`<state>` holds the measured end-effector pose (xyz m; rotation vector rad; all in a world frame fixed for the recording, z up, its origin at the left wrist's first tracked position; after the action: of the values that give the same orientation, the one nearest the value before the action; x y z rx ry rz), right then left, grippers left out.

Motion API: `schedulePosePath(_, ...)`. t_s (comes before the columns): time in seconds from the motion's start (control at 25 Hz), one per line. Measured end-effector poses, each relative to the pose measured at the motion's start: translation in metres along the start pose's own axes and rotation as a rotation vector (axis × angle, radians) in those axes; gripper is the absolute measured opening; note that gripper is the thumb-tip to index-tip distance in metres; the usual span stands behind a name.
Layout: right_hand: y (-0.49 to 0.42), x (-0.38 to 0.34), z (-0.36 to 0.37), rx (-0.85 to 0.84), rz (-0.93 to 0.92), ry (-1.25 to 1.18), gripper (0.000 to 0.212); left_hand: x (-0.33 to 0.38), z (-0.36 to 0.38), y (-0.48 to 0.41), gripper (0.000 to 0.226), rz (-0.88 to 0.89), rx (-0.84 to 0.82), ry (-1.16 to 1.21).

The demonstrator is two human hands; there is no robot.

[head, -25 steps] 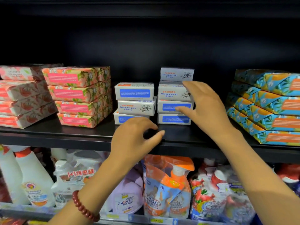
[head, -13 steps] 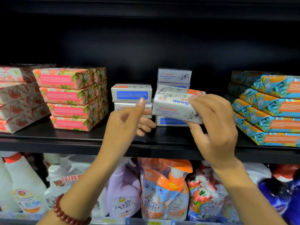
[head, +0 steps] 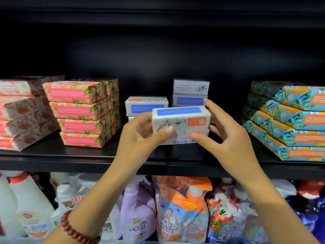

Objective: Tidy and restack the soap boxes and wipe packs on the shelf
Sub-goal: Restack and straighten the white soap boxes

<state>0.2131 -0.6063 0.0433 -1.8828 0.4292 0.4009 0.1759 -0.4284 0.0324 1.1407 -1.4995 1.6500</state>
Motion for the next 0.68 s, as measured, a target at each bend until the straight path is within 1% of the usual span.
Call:
schedulePosePath(0.08,-0.001,-0.002,-0.003,-0.002,-0.030,0.019,0.058,0.004,0.003,0.000,0.039,0.076,-0.030,-0.027)
schedulePosePath(0.16,0.000,-0.007,-0.006,0.054,-0.093,0.062,0.043,0.004,0.004,0.000,0.046,0.101,-0.028,-0.020)
schedulePosePath(0.28,0.004,-0.012,-0.009,0.144,-0.227,0.167,0.033,-0.001,0.003,-0.002,0.064,0.004,0.010,0.003)
schedulePosePath(0.36,0.006,-0.016,-0.004,0.158,-0.308,0.204,0.032,-0.001,0.005,-0.004,0.069,-0.021,-0.029,-0.024)
schedulePosePath(0.4,0.006,-0.016,-0.002,0.149,-0.312,0.197,0.035,0.001,0.007,-0.003,0.067,-0.006,-0.060,-0.036)
schedulePosePath(0.44,0.005,-0.014,-0.002,0.129,-0.278,0.174,0.041,0.003,0.008,-0.002,0.068,0.017,-0.076,-0.044)
schedulePosePath(0.52,0.003,-0.004,-0.001,0.044,-0.117,0.077,0.061,0.008,0.005,-0.002,0.068,0.080,-0.072,-0.057)
schedulePosePath(0.6,0.005,0.004,0.003,-0.087,0.074,-0.108,0.083,0.012,0.001,-0.001,0.068,0.160,-0.069,-0.104)
schedulePosePath(0.64,0.005,0.006,0.005,-0.125,0.147,-0.209,0.090,0.013,0.000,-0.001,0.069,0.204,-0.075,-0.144)
schedulePosePath(0.68,0.005,0.008,0.006,-0.131,0.199,-0.281,0.092,0.014,0.001,0.000,0.069,0.239,-0.082,-0.179)
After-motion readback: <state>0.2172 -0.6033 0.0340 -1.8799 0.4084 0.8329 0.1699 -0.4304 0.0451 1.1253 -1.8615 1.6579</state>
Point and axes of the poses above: each hand's wrist, its own y-axis away from the middle knuckle, its own z-axis out of the palm, x = y × z, the point moved 6 cm from there along -y, towards the middle knuckle, and after that the axes turned 10 degrees about -z, right-handed, at the moved point
